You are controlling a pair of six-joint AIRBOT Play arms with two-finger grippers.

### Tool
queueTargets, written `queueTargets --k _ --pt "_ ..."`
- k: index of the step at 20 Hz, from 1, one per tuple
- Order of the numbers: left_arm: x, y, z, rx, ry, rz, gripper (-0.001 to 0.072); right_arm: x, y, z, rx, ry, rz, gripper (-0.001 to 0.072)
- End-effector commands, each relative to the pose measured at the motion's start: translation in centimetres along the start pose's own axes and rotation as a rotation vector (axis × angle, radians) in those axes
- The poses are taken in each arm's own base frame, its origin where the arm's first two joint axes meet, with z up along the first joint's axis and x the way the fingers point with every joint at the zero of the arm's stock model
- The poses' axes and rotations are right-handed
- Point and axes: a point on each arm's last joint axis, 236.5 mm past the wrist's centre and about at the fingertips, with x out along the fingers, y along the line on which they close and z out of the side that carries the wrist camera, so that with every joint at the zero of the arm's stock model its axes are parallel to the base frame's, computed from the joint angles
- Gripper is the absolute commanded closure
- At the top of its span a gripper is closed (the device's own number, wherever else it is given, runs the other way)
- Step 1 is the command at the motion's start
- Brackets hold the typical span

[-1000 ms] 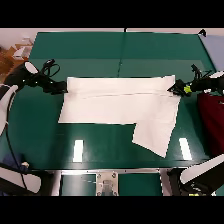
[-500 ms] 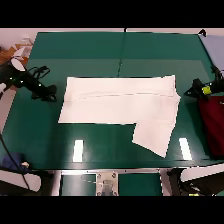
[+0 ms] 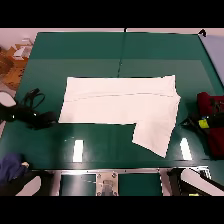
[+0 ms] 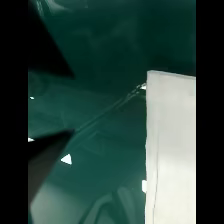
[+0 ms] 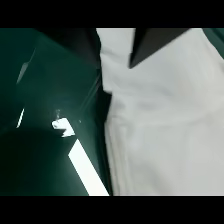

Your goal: Fold the shirts.

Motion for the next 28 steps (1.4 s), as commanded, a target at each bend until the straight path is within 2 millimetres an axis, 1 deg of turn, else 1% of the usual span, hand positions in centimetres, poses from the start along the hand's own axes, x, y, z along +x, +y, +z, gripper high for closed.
queueTargets --k 1,4,6,7,8,10,11,12,14,15,17,18,19,20,21,22,23,24,26,28 --pt "2.1 -1.5 -0.1 -0.143 -0.147 -0.124 0.0031 2.2 -0.5 -2.0 0.071 -0.050 0.038 0.0247" --pt "3.5 -2.2 1.0 -0.276 -0.229 -0.213 0.0031 3.4 -0.1 -2.2 0.112 -0.050 0.077 0.0246" --pt "4.4 -2.1 0.9 -0.335 -0.252 -0.237 0.0031 4.3 -0.2 -3.1 0.112 -0.025 0.070 0.0245" --pt "4.9 -2.3 1.0 -0.339 -0.269 -0.238 0.0058 4.9 -0.3 -3.6 0.109 -0.011 0.066 0.0245" --pt "5.3 -2.8 1.2 -0.331 -0.293 -0.240 0.0128 5.5 -0.1 -4.2 0.102 -0.001 0.063 0.0244" --pt "6.0 -4.2 2.8 -0.336 -0.368 -0.253 0.0127 6.7 0.7 -4.9 0.097 0.006 0.079 0.0243" --pt "6.6 -4.4 3.6 -0.347 -0.401 -0.246 0.0127 7.2 1.1 -5.3 0.094 0.009 0.088 0.0243" --pt "7.5 -4.4 3.9 -0.373 -0.409 -0.239 0.0127 7.6 1.5 -5.5 0.085 0.008 0.090 0.0243" --pt "9.3 -4.5 4.0 -0.444 -0.369 -0.238 0.0127 8.0 2.2 -5.9 0.061 0.015 0.094 0.0243" --pt "9.6 -4.5 4.4 -0.450 -0.362 -0.236 0.0128 8.1 2.4 -5.9 0.056 0.017 0.097 0.0243" --pt "9.1 -5.0 5.4 -0.423 -0.380 -0.241 0.0129 8.1 2.4 -6.0 0.057 0.019 0.099 0.0242" --pt "8.8 -5.3 5.7 -0.410 -0.384 -0.246 0.0210 8.1 2.4 -6.0 0.057 0.019 0.099 0.0243" --pt "8.6 -5.8 5.7 -0.380 -0.376 -0.251 0.0557 8.1 2.4 -6.0 0.057 0.019 0.099 0.0244" --pt "8.5 -6.3 5.6 -0.339 -0.361 -0.258 0.0679 8.1 2.4 -6.0 0.057 0.021 0.099 0.0252" --pt "8.4 -6.7 5.4 -0.315 -0.348 -0.260 0.0685 8.0 2.4 -6.0 0.056 0.021 0.099 0.0373" --pt "8.3 -6.9 5.4 -0.292 -0.341 -0.259 0.0685 8.0 2.4 -6.0 0.056 0.021 0.099 0.0527" --pt "8.2 -7.1 5.3 -0.270 -0.330 -0.256 0.0686 8.0 2.5 -6.0 0.042 0.023 0.100 0.0650" --pt "8.0 -7.0 5.1 -0.248 -0.310 -0.253 0.0686 7.9 2.6 -6.1 0.025 0.030 0.101 0.0695" --pt "7.5 -6.5 4.6 -0.214 -0.255 -0.243 0.0686 7.2 2.5 -6.2 0.002 0.052 0.088 0.0696" --pt "6.6 -5.5 3.7 -0.191 -0.184 -0.226 0.0687 6.2 2.0 -6.1 -0.004 0.062 0.042 0.0696"
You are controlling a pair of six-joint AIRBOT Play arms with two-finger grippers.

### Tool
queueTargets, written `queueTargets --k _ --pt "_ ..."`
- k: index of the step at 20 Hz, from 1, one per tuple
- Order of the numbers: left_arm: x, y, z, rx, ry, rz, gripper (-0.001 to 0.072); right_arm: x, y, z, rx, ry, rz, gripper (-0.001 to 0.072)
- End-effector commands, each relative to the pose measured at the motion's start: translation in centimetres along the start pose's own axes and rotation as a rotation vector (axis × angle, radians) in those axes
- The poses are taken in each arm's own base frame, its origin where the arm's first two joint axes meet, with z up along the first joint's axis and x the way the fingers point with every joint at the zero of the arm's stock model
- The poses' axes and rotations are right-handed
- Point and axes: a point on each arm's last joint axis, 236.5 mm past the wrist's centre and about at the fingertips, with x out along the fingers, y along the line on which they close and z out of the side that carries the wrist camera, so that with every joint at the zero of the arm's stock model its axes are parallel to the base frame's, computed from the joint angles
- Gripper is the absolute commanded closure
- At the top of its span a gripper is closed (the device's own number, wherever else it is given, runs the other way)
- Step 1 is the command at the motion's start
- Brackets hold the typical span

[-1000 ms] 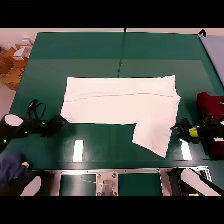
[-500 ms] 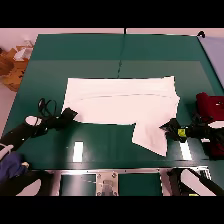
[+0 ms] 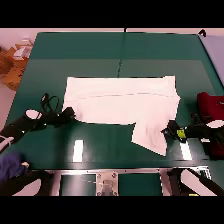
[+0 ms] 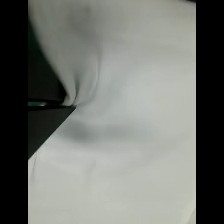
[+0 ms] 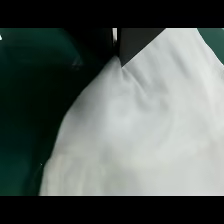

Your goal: Fold the shirts.

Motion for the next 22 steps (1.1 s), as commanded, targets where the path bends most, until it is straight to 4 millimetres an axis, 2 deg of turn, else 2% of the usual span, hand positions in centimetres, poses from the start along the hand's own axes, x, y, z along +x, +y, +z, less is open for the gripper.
queueTargets --k 1,4,7,9,11,13,16,19,22 --pt "-2.2 1.5 -1.3 0.067 0.130 0.052 0.0687 -1.6 -0.5 -0.3 -0.002 0.035 -0.060 0.0696" --pt "-4.2 2.8 -2.0 0.124 0.156 0.116 0.0686 -2.8 -1.1 -0.5 0.014 0.043 -0.112 0.0696" --pt "-4.8 2.2 -2.9 0.132 0.203 0.105 0.0687 -4.5 0.2 0.2 -0.003 0.039 -0.101 0.0696" --pt "-5.5 1.0 -2.4 0.144 0.213 0.090 0.0686 -6.5 1.8 1.6 -0.038 0.011 -0.089 0.0696" --pt "-6.3 -0.8 -0.5 0.164 0.172 0.069 0.0686 -8.6 4.4 3.7 -0.064 -0.061 -0.037 0.0696" --pt "-7.0 -2.8 2.4 0.193 0.101 0.046 0.0686 -10.5 7.6 6.1 -0.094 -0.135 0.036 0.0696" --pt "-6.7 -5.3 6.4 0.213 0.056 0.024 0.0686 -10.8 11.0 9.9 -0.165 -0.183 0.051 0.0696" --pt "-4.0 -7.7 9.9 0.247 0.046 0.011 0.0686 -9.7 13.8 14.9 -0.194 -0.213 0.069 0.0696" --pt "0.5 -9.6 13.8 0.274 0.011 0.003 0.0686 -8.2 16.7 20.4 -0.152 -0.235 0.164 0.0695"
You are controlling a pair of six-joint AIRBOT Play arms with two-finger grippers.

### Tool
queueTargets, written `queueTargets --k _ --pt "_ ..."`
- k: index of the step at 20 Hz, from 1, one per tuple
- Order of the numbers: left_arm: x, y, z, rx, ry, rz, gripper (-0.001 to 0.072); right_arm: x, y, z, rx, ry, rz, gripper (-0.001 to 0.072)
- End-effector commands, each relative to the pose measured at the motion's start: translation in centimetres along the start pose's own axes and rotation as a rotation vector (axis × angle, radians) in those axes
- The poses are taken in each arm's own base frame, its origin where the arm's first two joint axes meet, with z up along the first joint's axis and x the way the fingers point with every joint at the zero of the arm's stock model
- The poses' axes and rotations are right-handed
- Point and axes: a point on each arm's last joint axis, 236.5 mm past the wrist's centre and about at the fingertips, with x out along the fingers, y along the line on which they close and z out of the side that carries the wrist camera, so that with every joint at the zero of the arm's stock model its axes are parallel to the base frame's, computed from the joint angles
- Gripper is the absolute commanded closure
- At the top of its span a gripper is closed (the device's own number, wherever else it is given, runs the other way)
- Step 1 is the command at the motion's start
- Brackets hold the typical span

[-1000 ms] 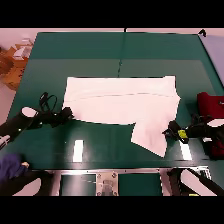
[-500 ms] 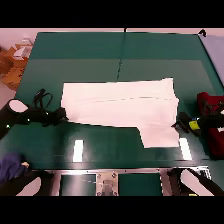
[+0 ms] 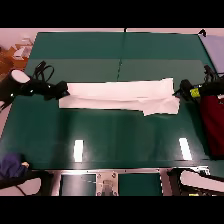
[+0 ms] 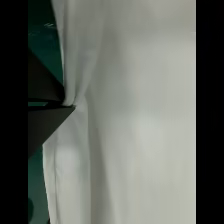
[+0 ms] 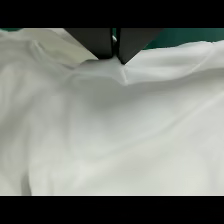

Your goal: Fold the shirts.

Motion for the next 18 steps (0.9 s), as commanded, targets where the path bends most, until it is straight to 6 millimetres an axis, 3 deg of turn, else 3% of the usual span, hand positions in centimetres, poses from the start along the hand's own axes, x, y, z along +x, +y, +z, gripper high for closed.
queueTargets --k 1,4,5,6,7,8,11,15,18 --pt "4.6 -0.8 4.9 0.026 -0.039 -0.004 0.0685 3.4 2.3 6.2 0.031 -0.043 0.097 0.0695" --pt "8.2 0.3 7.8 -0.009 -0.074 -0.007 0.0680 7.5 2.7 9.6 0.060 -0.040 0.166 0.0694" --pt "8.9 0.5 8.7 -0.024 -0.100 -0.015 0.0427 8.8 2.5 10.3 0.081 -0.034 0.182 0.0675" --pt "9.3 0.3 9.7 -0.043 -0.131 -0.029 0.0017 9.8 2.3 10.8 0.098 -0.024 0.195 0.0555" --pt "8.8 0.4 10.5 -0.045 -0.156 -0.031 0.0005 10.3 1.8 11.3 0.100 -0.025 0.193 0.0413" --pt "8.1 0.3 11.2 -0.042 -0.163 -0.036 -0.0001 9.9 1.2 12.2 0.078 -0.044 0.192 0.0322" --pt "3.9 0.7 12.3 -0.039 -0.093 -0.067 -0.0001 6.4 -0.7 13.4 -0.065 -0.046 0.203 0.0168" --pt "-0.6 1.1 12.4 -0.027 -0.010 -0.090 0.0000 3.2 -7.3 12.8 -0.061 0.011 0.137 0.0099" --pt "-0.9 0.7 11.9 -0.025 0.014 -0.106 0.0000 3.8 -9.7 11.6 -0.074 0.072 0.156 0.0052"
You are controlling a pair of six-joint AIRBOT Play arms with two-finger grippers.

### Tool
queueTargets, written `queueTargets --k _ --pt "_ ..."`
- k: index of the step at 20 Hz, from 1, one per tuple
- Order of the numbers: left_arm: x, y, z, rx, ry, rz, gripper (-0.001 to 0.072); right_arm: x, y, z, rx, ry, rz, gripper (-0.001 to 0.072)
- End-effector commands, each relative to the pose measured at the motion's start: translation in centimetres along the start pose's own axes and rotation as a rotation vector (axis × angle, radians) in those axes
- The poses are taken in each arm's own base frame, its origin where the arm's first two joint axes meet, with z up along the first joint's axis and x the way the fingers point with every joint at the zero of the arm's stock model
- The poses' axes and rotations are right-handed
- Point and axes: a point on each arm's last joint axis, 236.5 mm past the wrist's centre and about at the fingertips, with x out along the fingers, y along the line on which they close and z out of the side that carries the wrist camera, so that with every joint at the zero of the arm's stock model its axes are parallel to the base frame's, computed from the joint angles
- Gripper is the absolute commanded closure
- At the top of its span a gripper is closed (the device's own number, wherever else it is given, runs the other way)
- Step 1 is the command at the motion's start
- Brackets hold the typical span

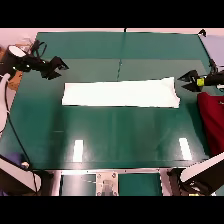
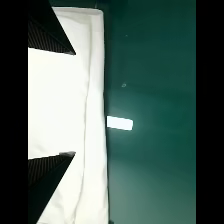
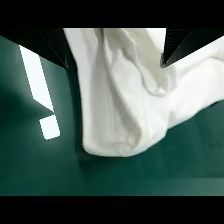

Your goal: Fold the shirts.

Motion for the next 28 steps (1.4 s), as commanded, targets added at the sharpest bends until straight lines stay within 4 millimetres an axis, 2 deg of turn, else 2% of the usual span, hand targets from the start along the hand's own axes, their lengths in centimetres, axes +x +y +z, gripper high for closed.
queueTargets --k 1,3,8,12,13,14,15,16,17,18,20,22,24,26,28 --pt "-1.1 -0.4 -0.8 0.004 0.056 -0.018 0.0000 0.1 -2.7 -2.2 -0.036 0.107 0.025 0.0052" --pt "-0.7 -1.0 -1.0 0.013 0.059 -0.024 0.0000 1.9 -2.6 -3.7 -0.059 0.175 0.061 0.0052" --pt "0.3 -3.2 -2.2 0.040 0.087 -0.051 0.0000 6.3 0.6 -7.6 -0.192 0.336 0.191 0.0052" --pt "1.2 -4.8 -3.3 0.076 0.114 -0.061 0.0000 7.1 1.8 -7.4 -0.223 0.334 0.183 0.0068" --pt "1.5 -5.2 -3.6 0.084 0.119 -0.065 0.0000 7.2 2.0 -6.7 -0.212 0.314 0.170 0.0280" --pt "1.8 -5.7 -3.9 0.094 0.123 -0.067 0.0001 7.2 2.1 -6.0 -0.210 0.288 0.158 0.0462" --pt "2.2 -6.4 -4.2 0.107 0.127 -0.071 0.0013 7.3 2.4 -5.2 -0.204 0.266 0.149 0.0582" --pt "2.7 -7.1 -4.6 0.123 0.128 -0.075 0.0148 7.1 2.8 -4.9 -0.210 0.257 0.148 0.0697" --pt "3.3 -8.2 -5.0 0.169 0.125 -0.084 0.0402 7.0 3.3 -4.6 -0.216 0.254 0.147 0.0695" --pt "4.0 -9.4 -5.3 0.224 0.113 -0.095 0.0665 6.7 3.8 -4.4 -0.213 0.253 0.143 0.0696" --pt "5.8 -12.2 -5.7 0.291 0.071 -0.116 0.0685 5.5 5.1 -4.4 -0.221 0.271 0.140 0.0696" --pt "8.7 -15.5 -7.4 0.341 0.049 -0.142 0.0685 3.5 6.9 -5.2 -0.240 0.306 0.132 0.0697" --pt "12.6 -18.2 -10.6 0.382 0.062 -0.164 0.0685 0.7 9.8 -6.7 -0.269 0.347 0.141 0.0696" --pt "17.0 -21.0 -14.8 0.425 0.074 -0.187 0.0685 -2.1 13.2 -8.1 -0.321 0.355 0.140 0.0696" --pt "20.6 -23.1 -19.0 0.446 0.084 -0.210 0.0685 -4.8 16.7 -9.0 -0.385 0.319 0.135 0.0696"
